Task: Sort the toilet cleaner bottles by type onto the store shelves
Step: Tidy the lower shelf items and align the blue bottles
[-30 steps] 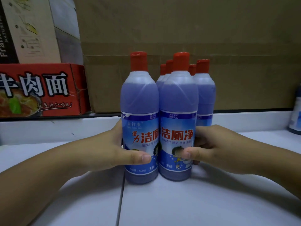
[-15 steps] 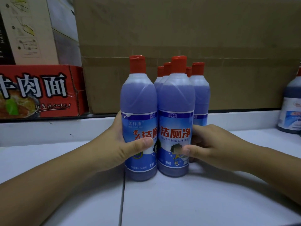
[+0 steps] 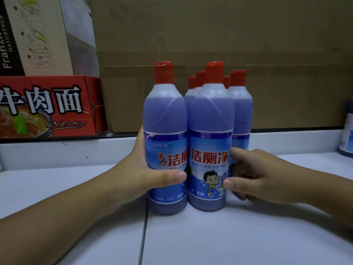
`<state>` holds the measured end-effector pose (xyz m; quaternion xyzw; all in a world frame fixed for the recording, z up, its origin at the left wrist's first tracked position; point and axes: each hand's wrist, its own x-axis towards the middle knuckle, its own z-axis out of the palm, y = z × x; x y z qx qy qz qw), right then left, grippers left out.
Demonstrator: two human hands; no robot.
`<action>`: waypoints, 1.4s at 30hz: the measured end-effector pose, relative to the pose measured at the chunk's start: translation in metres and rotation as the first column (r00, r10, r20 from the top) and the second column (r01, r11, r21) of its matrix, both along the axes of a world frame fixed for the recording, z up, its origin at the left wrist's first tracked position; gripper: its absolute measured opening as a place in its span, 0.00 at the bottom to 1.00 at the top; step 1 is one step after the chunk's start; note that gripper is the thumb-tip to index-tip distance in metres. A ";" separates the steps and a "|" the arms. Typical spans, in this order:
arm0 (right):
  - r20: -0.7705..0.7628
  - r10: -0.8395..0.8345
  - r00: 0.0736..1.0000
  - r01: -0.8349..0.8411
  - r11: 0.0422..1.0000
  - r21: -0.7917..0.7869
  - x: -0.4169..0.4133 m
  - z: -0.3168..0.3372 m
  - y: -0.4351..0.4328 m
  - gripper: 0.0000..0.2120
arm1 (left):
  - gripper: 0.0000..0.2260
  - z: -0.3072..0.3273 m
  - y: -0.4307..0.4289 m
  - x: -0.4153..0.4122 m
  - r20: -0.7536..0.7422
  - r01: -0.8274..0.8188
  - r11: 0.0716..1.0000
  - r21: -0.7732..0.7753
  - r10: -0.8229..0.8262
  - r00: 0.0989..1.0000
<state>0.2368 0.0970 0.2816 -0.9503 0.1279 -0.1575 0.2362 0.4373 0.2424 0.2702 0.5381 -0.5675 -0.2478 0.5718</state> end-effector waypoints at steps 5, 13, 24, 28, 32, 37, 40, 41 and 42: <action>0.004 0.041 0.999 -0.041 0.997 0.063 0.000 -0.003 0.002 0.23 | 0.46 -0.004 0.002 0.000 0.015 -0.028 1.000 0.014 0.028 0.999; -0.058 0.001 0.998 0.000 1.000 0.008 -0.001 -0.006 0.000 0.20 | 0.49 -0.002 0.001 -0.005 0.183 -0.116 0.993 -0.024 0.119 0.976; -0.022 0.030 0.999 -0.032 0.996 -0.078 -0.005 -0.005 -0.003 0.16 | 0.46 0.002 -0.004 -0.009 0.096 -0.086 0.977 -0.194 0.106 0.990; 0.016 0.013 1.000 -0.010 0.980 -0.198 -0.004 -0.009 -0.003 0.11 | 0.52 -0.002 -0.007 -0.008 -0.009 -0.058 0.980 -0.191 0.058 0.998; 0.025 0.033 0.999 -0.026 0.973 -0.228 -0.002 -0.007 0.000 0.13 | 0.52 -0.005 -0.007 -0.006 -0.062 -0.006 0.987 -0.160 -0.004 0.998; 0.053 0.037 0.998 -0.020 0.958 -0.285 -0.001 -0.008 -0.001 0.14 | 0.46 -0.001 -0.007 -0.010 -0.045 -0.054 0.979 -0.194 0.046 0.998; 0.067 0.020 0.998 0.003 0.945 -0.328 -0.001 -0.011 -0.006 0.16 | 0.42 0.001 -0.005 -0.008 0.009 -0.071 0.978 -0.197 0.075 0.997; 0.063 0.013 0.998 0.010 0.936 -0.353 -0.001 -0.012 -0.009 0.16 | 0.41 0.002 -0.004 -0.006 0.024 -0.083 0.979 -0.186 0.089 0.996; 0.058 0.002 0.998 0.019 0.931 -0.365 -0.001 -0.012 -0.012 0.15 | 0.41 0.002 -0.002 -0.007 0.059 -0.075 0.979 -0.189 0.087 0.994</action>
